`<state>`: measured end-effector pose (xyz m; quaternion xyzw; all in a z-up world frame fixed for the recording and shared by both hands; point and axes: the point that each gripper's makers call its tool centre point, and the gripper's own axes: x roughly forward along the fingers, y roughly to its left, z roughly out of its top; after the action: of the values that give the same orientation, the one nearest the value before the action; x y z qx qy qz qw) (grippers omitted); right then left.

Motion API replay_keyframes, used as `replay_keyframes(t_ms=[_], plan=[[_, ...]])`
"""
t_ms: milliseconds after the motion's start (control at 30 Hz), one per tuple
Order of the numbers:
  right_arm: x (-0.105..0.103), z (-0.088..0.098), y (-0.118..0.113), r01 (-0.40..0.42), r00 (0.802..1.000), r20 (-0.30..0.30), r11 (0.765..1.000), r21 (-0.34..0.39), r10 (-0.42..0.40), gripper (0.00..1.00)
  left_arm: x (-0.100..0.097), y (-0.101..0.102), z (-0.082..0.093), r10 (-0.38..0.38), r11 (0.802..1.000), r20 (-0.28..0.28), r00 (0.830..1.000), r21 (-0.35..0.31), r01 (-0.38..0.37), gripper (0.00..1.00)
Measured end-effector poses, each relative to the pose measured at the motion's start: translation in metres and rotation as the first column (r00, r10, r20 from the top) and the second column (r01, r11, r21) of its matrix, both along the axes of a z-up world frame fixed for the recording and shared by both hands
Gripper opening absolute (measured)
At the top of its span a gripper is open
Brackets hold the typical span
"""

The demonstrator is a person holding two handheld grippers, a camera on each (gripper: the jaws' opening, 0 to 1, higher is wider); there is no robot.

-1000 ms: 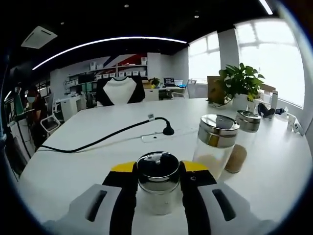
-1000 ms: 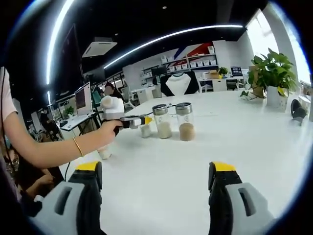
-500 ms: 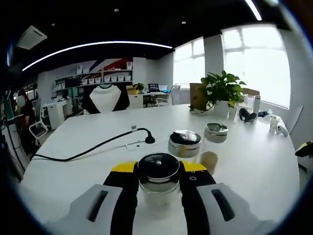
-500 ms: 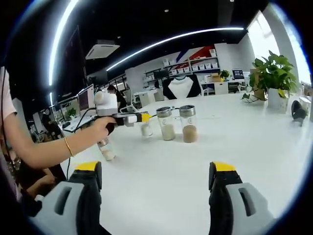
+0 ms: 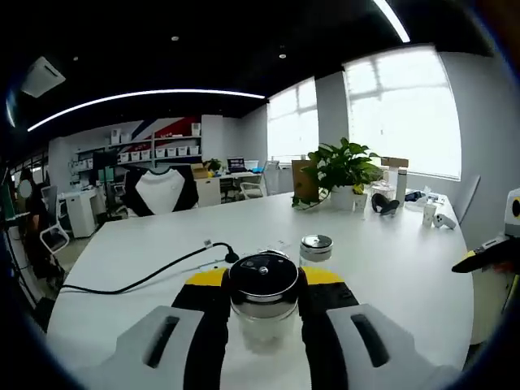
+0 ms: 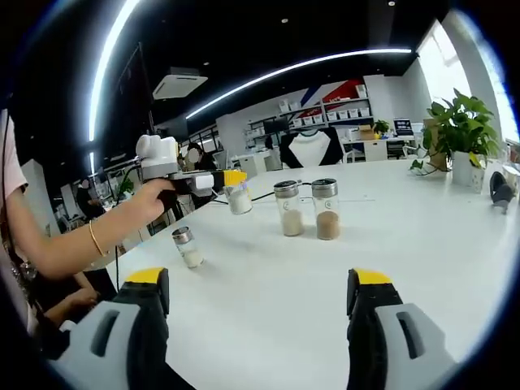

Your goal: Rotate the seasoning bottle until the label or dispensing opening points toward the visible target arrow and the bottle remains upright within the marked orientation range

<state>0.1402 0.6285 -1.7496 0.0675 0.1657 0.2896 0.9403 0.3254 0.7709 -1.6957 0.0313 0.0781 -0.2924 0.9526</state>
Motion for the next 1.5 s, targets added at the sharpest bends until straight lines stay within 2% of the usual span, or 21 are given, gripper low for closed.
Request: replay_keyframes(t_ms=[100, 200, 333, 367, 467, 533, 633, 733, 833, 967, 1067, 1200, 1300, 1400, 1500], plan=[[-0.002, 0.005, 0.006, -0.016, 1.000, 0.022, 1.000, 0.021, 0.015, 0.89, -0.011, -0.004, 0.007, -0.045, 0.999, 0.003, 0.999, -0.001, 0.045, 0.34], [-0.004, 0.008, 0.010, -0.025, 0.999, 0.035, 0.999, 0.020, 0.024, 0.85, -0.025, -0.008, 0.018, -0.092, 0.996, 0.031, 0.995, -0.001, 0.092, 0.34], [-0.007, 0.011, 0.017, -0.047, 0.998, 0.048, 0.999, 0.021, 0.046, 0.85, -0.057, -0.017, 0.040, -0.159, 0.987, 0.063, 0.985, 0.002, 0.159, 0.34], [-0.007, 0.011, 0.018, -0.048, 0.998, 0.049, 0.999, 0.021, 0.047, 0.85, -0.060, -0.018, 0.041, -0.165, 0.986, 0.067, 0.984, 0.003, 0.165, 0.34], [-0.009, 0.015, 0.026, -0.070, 0.996, 0.059, 0.997, 0.024, 0.068, 0.84, -0.081, -0.025, 0.058, -0.217, 0.975, 0.091, 0.972, -0.032, 0.221, 0.34], [-0.011, 0.018, 0.031, -0.085, 0.994, 0.068, 0.996, 0.025, 0.084, 0.83, -0.091, -0.028, 0.063, -0.237, 0.967, 0.084, 0.968, -0.075, 0.244, 0.34], [-0.013, 0.021, 0.038, -0.100, 0.992, 0.080, 0.994, 0.033, 0.098, 0.81, -0.100, -0.030, 0.065, -0.253, 0.962, 0.079, 0.964, -0.084, 0.259, 0.34], [-0.016, 0.023, 0.045, -0.119, 0.990, 0.083, 0.992, 0.037, 0.116, 0.81, -0.110, -0.035, 0.064, -0.268, 0.959, 0.084, 0.960, -0.067, 0.274, 0.34], [-0.018, 0.022, 0.051, -0.142, 0.987, 0.078, 0.989, 0.037, 0.139, 0.81, -0.119, -0.037, 0.055, -0.264, 0.964, 0.122, 0.957, 0.054, 0.259, 0.34], [-0.023, 0.024, 0.059, -0.167, 0.982, 0.089, 0.986, 0.027, 0.164, 0.80, -0.132, -0.042, 0.053, -0.286, 0.958, 0.094, 0.954, -0.010, 0.288, 0.34], [-0.025, 0.026, 0.064, -0.180, 0.980, 0.095, 0.983, 0.032, 0.177, 0.79, -0.142, -0.047, 0.051, -0.305, 0.952, 0.084, 0.948, -0.001, 0.307, 0.34], [-0.026, 0.029, 0.069, -0.194, 0.977, 0.098, 0.980, 0.037, 0.190, 0.74, -0.157, -0.054, 0.050, -0.356, 0.933, 0.057, 0.933, -0.036, 0.359, 0.34], [-0.028, 0.037, 0.071, -0.199, 0.972, 0.133, 0.979, 0.039, 0.192, 0.62, -0.165, -0.058, 0.052, -0.374, 0.926, 0.055, 0.926, -0.033, 0.376, 0.34], [-0.027, 0.040, 0.075, -0.211, 0.969, 0.140, 0.977, 0.040, 0.203, 0.64, -0.170, -0.062, 0.056, -0.383, 0.921, 0.066, 0.921, -0.056, 0.387, 0.34], [-0.025, 0.043, 0.077, -0.219, 0.966, 0.150, 0.975, 0.032, 0.212, 0.64, -0.176, -0.067, 0.060, -0.396, 0.916, 0.103, 0.912, -0.015, 0.400, 0.34]])
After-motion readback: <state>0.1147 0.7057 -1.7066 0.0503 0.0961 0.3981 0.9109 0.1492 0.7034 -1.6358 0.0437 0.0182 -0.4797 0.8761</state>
